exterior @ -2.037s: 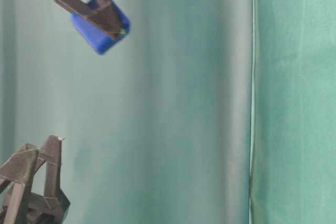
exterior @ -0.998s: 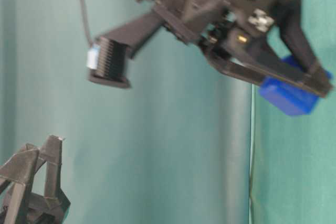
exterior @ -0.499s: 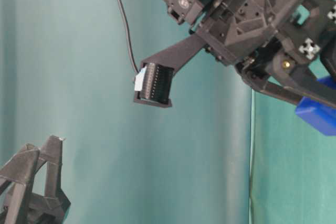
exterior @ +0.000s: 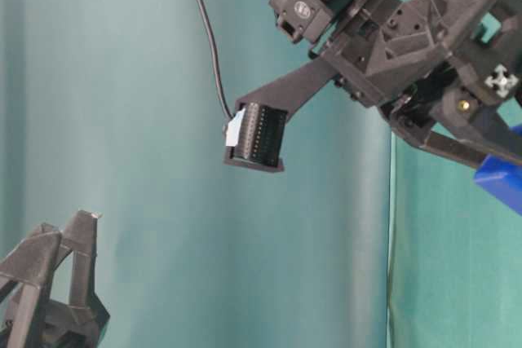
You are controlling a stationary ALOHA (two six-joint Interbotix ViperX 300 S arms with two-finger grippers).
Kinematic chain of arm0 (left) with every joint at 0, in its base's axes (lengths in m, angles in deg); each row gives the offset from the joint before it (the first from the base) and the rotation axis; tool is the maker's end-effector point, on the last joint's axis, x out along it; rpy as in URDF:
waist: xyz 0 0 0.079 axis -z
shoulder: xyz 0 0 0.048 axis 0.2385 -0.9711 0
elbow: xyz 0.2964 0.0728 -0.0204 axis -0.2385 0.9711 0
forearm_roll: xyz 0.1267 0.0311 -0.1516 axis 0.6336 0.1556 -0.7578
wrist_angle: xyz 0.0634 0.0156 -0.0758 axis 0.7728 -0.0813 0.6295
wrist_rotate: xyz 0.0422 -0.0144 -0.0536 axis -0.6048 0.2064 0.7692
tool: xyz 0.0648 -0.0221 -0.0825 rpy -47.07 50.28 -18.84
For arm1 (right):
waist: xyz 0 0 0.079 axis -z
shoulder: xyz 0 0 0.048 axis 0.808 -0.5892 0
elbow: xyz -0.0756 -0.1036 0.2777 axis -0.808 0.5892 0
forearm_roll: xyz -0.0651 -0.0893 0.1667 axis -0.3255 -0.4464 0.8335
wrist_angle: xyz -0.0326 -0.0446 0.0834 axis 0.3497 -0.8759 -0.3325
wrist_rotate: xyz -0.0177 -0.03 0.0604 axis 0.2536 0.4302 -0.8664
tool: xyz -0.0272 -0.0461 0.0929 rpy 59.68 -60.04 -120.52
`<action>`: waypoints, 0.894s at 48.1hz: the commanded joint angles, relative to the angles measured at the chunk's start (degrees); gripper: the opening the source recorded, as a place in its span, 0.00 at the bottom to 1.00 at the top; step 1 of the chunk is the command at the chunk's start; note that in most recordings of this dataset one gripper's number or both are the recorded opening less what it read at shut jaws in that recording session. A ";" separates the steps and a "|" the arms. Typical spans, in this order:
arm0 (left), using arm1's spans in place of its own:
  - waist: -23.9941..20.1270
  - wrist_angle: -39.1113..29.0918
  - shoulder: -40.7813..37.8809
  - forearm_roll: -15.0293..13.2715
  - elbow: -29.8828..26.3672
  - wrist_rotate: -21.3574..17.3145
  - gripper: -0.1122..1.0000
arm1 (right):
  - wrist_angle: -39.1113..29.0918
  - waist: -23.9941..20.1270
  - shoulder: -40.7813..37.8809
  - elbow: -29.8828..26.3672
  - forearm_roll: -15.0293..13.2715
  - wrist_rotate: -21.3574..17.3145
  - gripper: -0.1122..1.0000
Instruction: Handover the blue block to the right arm after grasping it with the left arm, then place it in the designated position.
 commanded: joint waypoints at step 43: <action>-0.18 0.35 0.44 0.18 -1.23 0.09 0.99 | 1.85 -0.18 0.35 -1.67 2.29 0.00 0.88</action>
